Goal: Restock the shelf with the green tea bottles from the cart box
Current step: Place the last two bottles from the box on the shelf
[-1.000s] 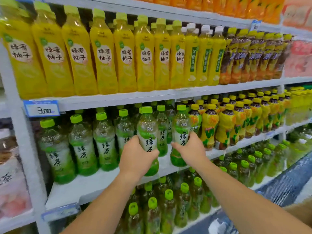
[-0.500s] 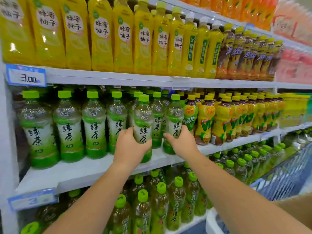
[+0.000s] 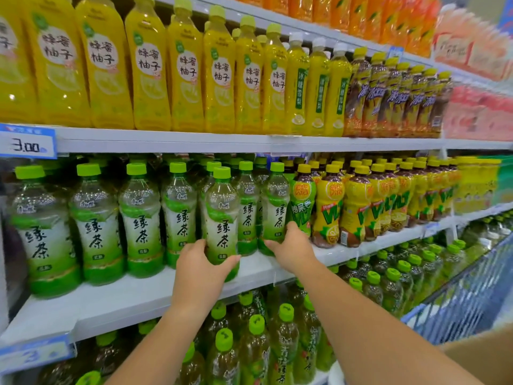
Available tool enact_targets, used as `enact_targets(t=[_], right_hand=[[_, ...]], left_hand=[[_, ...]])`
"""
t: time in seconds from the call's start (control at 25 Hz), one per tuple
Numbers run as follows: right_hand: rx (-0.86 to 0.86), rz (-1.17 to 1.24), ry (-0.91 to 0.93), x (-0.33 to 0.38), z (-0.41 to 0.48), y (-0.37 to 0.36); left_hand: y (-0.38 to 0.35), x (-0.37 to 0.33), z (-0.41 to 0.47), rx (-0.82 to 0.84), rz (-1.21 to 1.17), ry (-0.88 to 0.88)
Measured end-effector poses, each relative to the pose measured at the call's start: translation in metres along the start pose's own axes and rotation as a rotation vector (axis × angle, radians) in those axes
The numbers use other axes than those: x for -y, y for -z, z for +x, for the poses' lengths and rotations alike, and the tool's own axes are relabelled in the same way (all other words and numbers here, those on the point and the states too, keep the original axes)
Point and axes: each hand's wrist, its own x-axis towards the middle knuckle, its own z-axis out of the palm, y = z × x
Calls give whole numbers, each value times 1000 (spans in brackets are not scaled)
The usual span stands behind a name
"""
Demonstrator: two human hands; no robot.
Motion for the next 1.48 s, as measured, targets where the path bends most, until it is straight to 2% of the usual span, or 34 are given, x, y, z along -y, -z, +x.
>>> enact_targets(t=[0.16,0.28,0.6,0.76,0.96,1.04,1.2,1.36,1.48], right_hand=[[-62,74,-5,-2,5,-10],[-112,0,-5,2,5,-11],[-115,37,-35,3,5,-16],[-95,23,-29,7,1,-14],[11,16,-47,28,-19,-3],[104,31,17,43,-33,-3],[348,284,185,83,-66,-20],[495,370,325,117,-86,-50],[524,371,378,142,-104,-72]], left_hand=[[-1,-2,-2,-22,8,-7],[0,-3,-1,-10,14,4],[1,-6,1,-13,44,35],[4,-9,-3,46,-39,52],[20,-14,-9,69,-103,68],[31,-15,-13,62,-106,68],[66,-6,-24,52,-83,59],[112,9,-36,-9,-57,62],[140,21,-43,-76,-21,84]])
